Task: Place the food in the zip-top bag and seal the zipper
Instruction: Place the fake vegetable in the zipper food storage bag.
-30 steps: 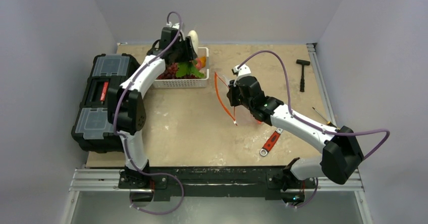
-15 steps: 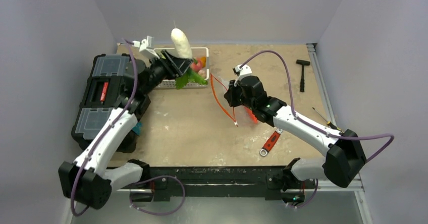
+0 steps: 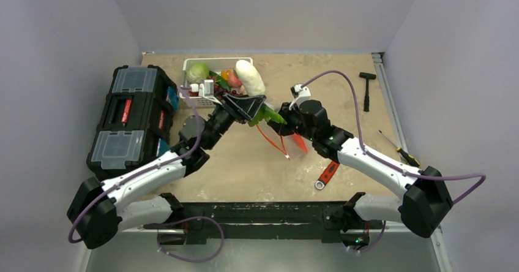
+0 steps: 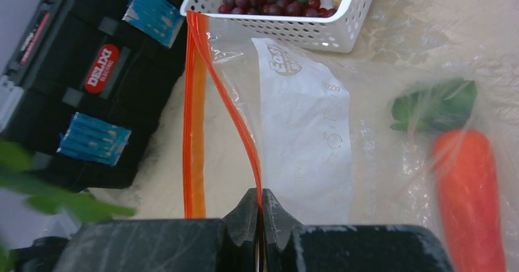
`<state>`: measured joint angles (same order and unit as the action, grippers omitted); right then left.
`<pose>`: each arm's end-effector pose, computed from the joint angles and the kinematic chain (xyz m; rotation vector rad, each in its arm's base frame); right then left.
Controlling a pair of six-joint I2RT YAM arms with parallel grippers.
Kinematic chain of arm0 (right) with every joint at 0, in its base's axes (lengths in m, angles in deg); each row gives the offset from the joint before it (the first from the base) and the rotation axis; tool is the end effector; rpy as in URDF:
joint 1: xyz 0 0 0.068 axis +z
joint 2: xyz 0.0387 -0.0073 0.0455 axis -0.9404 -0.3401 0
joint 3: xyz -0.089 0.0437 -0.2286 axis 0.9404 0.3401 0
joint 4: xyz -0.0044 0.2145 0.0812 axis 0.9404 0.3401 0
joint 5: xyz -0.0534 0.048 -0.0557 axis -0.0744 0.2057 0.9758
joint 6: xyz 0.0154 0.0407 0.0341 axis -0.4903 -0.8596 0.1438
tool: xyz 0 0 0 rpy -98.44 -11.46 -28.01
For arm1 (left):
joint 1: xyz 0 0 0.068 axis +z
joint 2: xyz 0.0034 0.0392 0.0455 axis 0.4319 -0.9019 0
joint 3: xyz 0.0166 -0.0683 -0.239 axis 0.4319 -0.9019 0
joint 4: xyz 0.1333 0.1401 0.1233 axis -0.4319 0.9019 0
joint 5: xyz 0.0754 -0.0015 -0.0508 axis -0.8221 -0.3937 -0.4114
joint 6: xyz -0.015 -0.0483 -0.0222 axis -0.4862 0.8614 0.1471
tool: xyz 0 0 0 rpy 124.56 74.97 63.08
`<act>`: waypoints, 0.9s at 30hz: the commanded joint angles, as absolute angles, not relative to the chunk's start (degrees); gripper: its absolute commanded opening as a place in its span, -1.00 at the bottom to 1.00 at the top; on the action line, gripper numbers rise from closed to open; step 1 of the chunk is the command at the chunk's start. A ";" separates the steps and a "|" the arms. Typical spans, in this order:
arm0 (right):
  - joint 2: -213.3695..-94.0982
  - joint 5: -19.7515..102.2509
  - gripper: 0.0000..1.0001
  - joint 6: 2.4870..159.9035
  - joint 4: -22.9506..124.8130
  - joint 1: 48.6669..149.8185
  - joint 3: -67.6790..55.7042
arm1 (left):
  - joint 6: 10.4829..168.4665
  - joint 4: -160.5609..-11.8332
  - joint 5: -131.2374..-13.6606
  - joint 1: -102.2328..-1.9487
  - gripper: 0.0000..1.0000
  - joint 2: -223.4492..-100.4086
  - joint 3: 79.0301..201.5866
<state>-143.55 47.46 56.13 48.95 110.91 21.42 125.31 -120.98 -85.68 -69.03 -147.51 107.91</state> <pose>0.1984 0.1724 0.2736 -0.1762 2.0348 0.8478 0.1685 -0.1551 0.3328 -0.1298 1.4086 -1.2842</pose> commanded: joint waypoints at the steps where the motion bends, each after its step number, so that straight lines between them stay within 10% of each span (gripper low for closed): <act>1: -139.25 45.33 -1.00 48.82 41.54 110.78 23.22 | 126.98 -145.73 -92.11 -70.36 -1.00 -153.36 103.43; 8: -137.74 40.36 -1.00 45.72 42.92 105.86 24.08 | 128.41 -162.35 -87.53 -70.04 -1.00 -160.14 100.70; 27: -139.18 25.52 -1.00 49.96 40.74 102.16 22.94 | 127.09 -146.97 -62.80 -69.47 -1.00 -160.99 114.62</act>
<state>-139.07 28.12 48.18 41.69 102.41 25.33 131.26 -149.81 -72.35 -69.73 -165.79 107.01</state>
